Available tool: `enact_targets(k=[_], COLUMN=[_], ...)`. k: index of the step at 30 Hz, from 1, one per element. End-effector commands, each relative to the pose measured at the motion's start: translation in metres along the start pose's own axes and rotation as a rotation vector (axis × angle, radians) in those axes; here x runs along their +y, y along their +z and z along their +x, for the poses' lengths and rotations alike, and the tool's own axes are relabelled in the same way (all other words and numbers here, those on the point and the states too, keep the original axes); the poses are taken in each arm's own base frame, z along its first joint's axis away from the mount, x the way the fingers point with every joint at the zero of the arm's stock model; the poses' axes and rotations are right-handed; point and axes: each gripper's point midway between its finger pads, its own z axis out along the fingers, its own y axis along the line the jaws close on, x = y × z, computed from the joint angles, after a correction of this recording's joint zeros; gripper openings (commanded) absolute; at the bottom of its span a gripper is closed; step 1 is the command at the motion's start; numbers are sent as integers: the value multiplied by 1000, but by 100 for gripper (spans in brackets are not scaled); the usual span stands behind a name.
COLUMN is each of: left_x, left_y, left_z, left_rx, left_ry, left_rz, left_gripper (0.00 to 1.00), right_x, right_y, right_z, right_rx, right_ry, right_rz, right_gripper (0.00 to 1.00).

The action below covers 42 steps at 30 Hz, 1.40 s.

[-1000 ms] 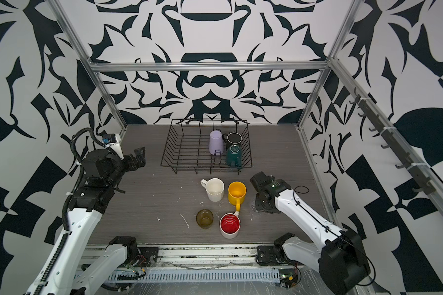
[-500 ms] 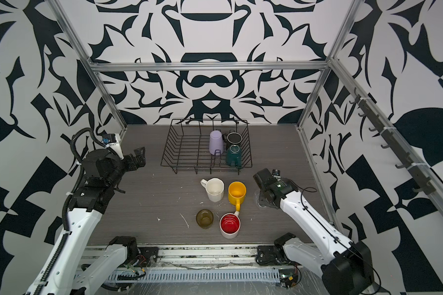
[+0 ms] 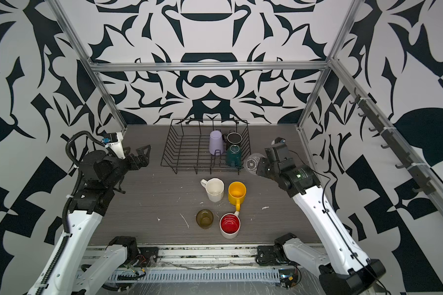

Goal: Load cups into a dish rack
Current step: Pick up the cup from the bottom-right of the table, then place the cup upside down at the dish rack.

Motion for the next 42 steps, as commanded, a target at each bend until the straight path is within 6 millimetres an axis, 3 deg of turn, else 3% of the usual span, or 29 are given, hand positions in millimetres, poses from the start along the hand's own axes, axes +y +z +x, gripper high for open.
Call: enact_targets(k=[1, 8, 20, 30, 42], left_x=[-33, -72, -145, -159, -166], left_y=[1, 1, -7, -12, -19], left_z=[-6, -1, 47, 48, 41], left_rx=[-55, -194, -195, -197, -227], left_ry=[-25, 63, 333, 364, 375], left_rz=[210, 506, 835, 922, 971], left_gripper=[99, 100, 99, 99, 99], right_x=[65, 126, 193, 229, 257], right_y=[-9, 0, -12, -39, -50], right_z=[-35, -45, -37, -15, 15], right_rx=[-59, 31, 175, 233, 333], right_ry=[-19, -58, -90, -165, -212], right_rz=[-285, -539, -895, -1054, -1162], right_gripper=[0, 0, 0, 0, 0])
